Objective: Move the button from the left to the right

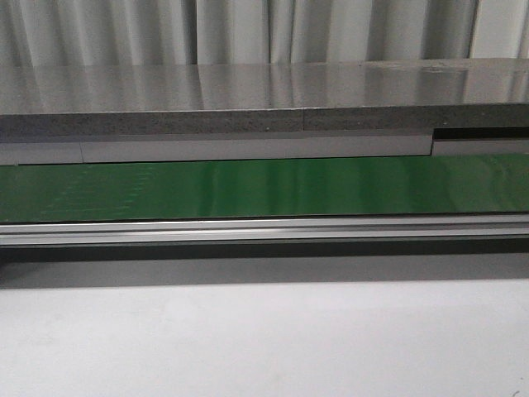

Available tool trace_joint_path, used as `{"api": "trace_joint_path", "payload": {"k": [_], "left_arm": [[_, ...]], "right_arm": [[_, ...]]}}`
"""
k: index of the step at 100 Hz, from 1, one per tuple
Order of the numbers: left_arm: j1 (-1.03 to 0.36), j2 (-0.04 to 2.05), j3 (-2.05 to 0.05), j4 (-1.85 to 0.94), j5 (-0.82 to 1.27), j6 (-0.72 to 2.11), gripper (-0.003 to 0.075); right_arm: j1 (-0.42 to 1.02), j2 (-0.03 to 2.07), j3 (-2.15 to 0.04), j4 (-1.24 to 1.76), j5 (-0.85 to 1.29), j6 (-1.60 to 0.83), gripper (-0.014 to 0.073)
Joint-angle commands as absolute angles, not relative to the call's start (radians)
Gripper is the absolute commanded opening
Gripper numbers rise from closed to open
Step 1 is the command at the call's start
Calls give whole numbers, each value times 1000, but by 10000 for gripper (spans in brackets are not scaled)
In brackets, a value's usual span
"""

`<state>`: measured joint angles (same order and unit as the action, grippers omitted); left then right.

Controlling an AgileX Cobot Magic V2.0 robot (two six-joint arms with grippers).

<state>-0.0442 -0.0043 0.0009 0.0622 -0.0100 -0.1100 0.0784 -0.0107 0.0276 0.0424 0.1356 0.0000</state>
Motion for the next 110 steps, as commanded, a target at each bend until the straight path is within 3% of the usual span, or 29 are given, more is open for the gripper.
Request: {"api": "trace_joint_path", "payload": {"k": [1,63,110], "left_arm": [[-54,-35,36,53,-88,-117,-20],[-54,-33,11,52,-40,-117,-20],[-54,221,-389,45,337,-117,-20]], "right_arm": [[80,-31,13,39,52,0,-68],[80,-31,13,39,52,0,-68],[80,-31,13,39,52,0,-68]]}}
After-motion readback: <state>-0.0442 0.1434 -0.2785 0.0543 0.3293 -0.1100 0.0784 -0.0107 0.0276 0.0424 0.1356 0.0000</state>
